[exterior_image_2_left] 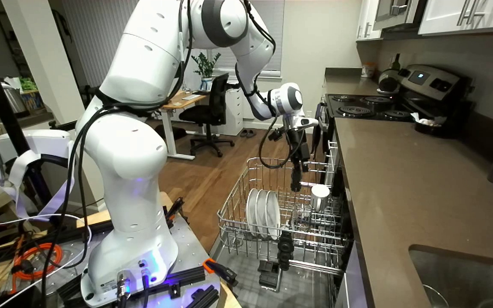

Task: Move the glass jar to the left side of the dishwasher

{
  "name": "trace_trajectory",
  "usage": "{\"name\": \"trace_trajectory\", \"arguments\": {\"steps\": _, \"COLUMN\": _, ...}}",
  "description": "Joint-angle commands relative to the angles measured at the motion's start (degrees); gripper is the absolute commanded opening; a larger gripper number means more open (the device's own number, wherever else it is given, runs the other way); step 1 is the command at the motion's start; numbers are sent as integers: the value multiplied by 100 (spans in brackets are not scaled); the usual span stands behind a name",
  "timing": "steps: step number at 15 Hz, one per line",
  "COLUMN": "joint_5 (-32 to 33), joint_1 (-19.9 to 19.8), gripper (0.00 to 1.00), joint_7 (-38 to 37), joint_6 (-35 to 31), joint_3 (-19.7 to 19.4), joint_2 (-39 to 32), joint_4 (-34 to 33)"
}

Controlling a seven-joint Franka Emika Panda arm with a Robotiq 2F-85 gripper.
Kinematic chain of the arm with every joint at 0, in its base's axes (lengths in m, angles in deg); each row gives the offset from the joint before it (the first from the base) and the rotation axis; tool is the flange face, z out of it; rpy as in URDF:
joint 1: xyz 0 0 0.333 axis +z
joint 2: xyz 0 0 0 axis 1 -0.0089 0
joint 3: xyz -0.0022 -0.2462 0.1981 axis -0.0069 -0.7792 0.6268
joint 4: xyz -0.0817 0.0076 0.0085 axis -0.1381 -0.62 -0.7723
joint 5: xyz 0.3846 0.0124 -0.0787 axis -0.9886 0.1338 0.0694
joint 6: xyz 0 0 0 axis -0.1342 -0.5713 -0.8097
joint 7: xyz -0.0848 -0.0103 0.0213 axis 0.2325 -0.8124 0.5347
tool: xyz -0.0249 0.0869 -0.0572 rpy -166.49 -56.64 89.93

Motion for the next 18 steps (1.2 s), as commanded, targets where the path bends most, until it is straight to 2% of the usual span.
{"name": "trace_trajectory", "arguments": {"steps": 1, "joint_5": -99, "joint_1": 71, "gripper": 100, "joint_7": 29, "joint_6": -4, "joint_3": -75, "joint_2": -105, "joint_4": -41}}
{"name": "trace_trajectory", "arguments": {"steps": 8, "joint_5": -208, "joint_1": 76, "gripper": 100, "joint_7": -30, "joint_6": -67, "joint_3": -86, "joint_2": -407, "joint_4": -166}}
{"name": "trace_trajectory", "arguments": {"steps": 18, "joint_5": -792, "joint_1": -90, "gripper": 100, "joint_7": 168, "joint_6": -769, "joint_3": -169, "joint_2": -1283, "joint_4": -514}}
